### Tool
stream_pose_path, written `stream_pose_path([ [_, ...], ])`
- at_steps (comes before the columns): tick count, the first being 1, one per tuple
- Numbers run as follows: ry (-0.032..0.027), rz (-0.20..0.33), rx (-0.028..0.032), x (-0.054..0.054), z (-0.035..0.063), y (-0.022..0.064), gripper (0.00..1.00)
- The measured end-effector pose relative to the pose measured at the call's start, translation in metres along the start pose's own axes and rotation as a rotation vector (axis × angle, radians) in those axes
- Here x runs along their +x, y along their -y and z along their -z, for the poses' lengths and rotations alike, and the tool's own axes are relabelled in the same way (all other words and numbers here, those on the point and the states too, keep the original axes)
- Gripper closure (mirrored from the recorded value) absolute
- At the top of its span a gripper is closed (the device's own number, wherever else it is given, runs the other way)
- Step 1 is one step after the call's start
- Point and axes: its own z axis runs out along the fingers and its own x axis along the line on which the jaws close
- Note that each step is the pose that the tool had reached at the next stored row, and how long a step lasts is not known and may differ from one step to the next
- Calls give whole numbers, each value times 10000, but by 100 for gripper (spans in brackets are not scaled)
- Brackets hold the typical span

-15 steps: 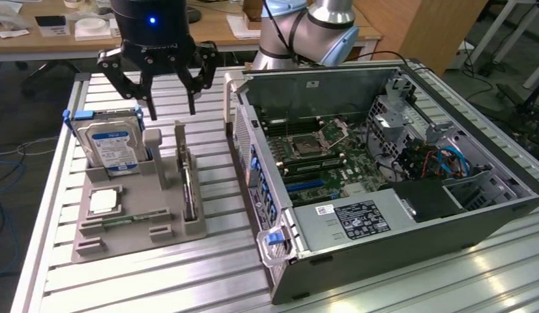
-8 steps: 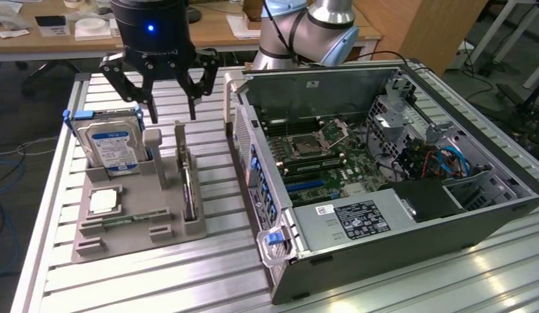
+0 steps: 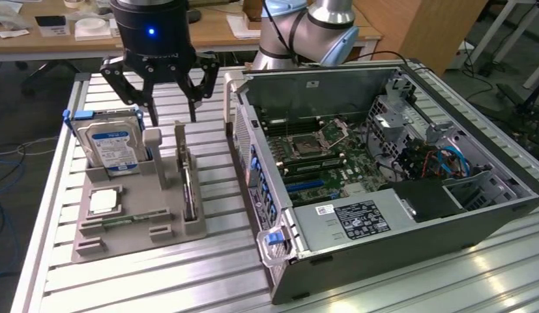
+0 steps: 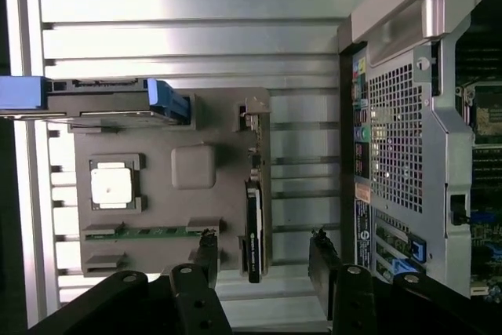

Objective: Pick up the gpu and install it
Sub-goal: 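Pick up the gpu and move the gpu toward the slot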

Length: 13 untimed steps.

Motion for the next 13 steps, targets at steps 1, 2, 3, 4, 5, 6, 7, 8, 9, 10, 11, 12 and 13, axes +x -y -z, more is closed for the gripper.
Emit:
stream_pose_path([
  [1,1,0,0,1,-8,0,41],
  [2,2,-1,1,1,-17,0,41],
  [3,1,-1,2,1,-24,1,41],
  [4,1,-1,2,2,-33,1,41],
  [5,2,0,3,2,-42,1,41],
  [6,1,0,5,2,-51,2,41],
  [7,1,0,5,3,-60,2,41],
  [8,1,-1,4,3,-72,2,41],
  [9,1,0,5,3,-83,2,41],
  [10,1,0,5,4,-93,3,41],
  [11,1,0,5,4,-104,3,41],
  [12,1,-1,6,5,-116,4,41],
  [13,1,-3,5,6,-129,6,41],
])
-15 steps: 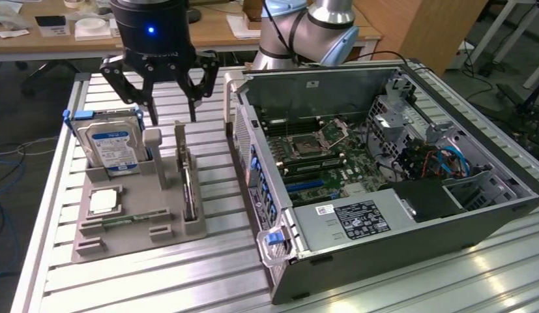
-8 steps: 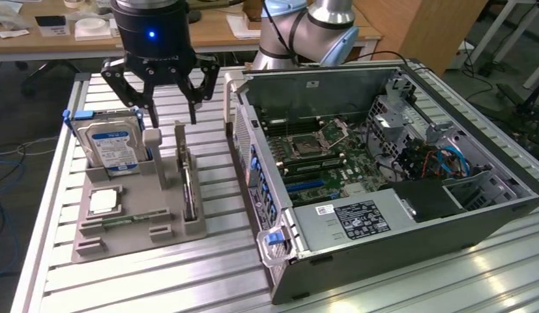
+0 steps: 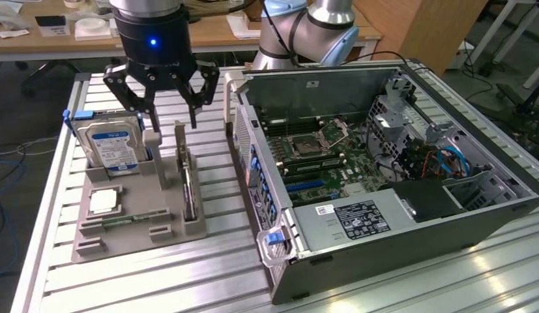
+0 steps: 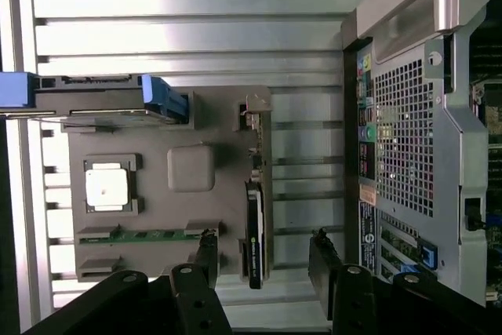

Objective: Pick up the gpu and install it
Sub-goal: 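Pick up the gpu and move the gpu toward the slot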

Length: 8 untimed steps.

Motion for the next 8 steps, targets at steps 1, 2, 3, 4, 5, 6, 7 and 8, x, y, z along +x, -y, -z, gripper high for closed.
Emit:
stream_pose_path([
  [1,-1,1,0,0,-13,4,41],
  [2,-1,2,0,0,-28,8,41],
  [3,-1,2,0,0,-41,13,41],
  [4,-1,2,0,0,-55,18,41],
  [5,-1,3,0,0,-67,26,41],
  [6,-2,2,1,0,-79,35,41],
  [7,-3,2,1,0,-90,44,41],
  [8,-3,2,1,0,-100,53,41],
])
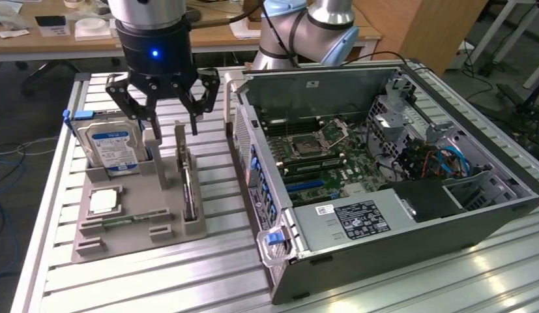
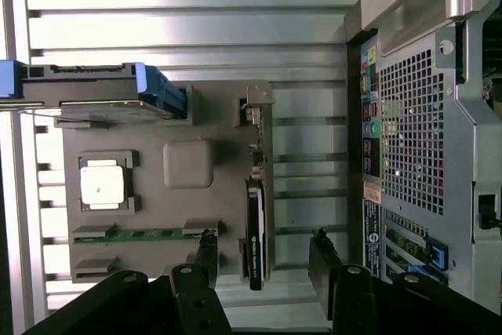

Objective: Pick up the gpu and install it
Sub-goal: 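Pick up the gpu and move the gpu toward the slot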

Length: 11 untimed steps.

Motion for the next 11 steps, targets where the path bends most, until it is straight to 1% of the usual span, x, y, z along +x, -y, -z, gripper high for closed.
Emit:
stream_pose_path([
  [4,-2,0,-1,0,-34,26,41],
  [11,-37,-2,3,2,-105,40,41],
])
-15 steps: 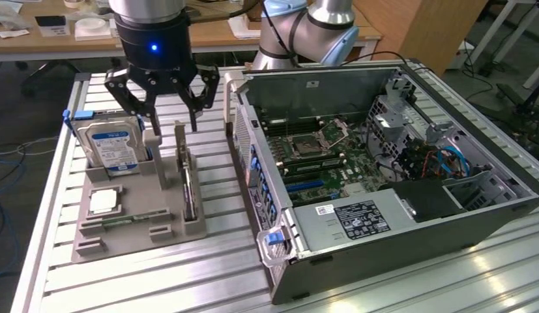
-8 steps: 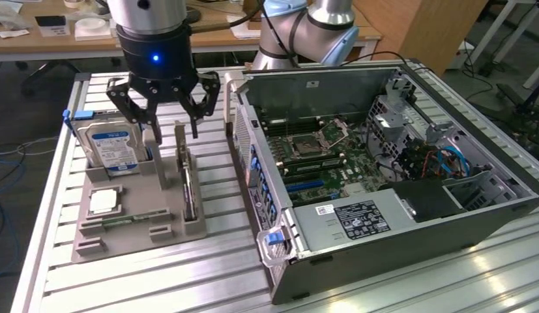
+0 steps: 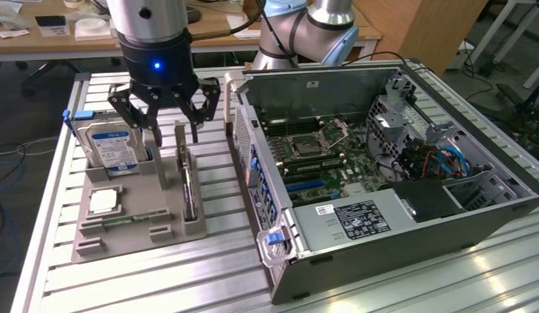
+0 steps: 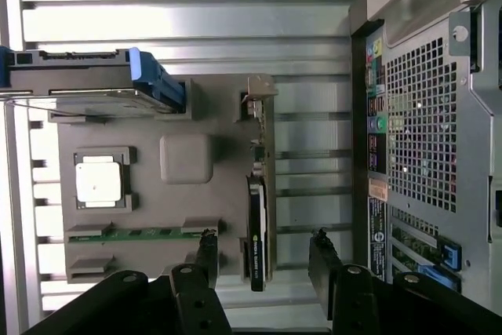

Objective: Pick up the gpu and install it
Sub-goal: 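Pick up the gpu and move the gpu toward the slot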

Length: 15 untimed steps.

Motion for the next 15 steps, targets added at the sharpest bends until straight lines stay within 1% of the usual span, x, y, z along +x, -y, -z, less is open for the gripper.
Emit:
stream_pose_path([
  [2,-20,0,4,1,-20,3,41],
  [5,-30,-1,5,1,-48,6,41],
  [9,-59,-1,12,2,-86,10,41],
  [13,-59,1,76,2,-117,11,41],
  [15,-60,2,94,3,-137,10,41],
])
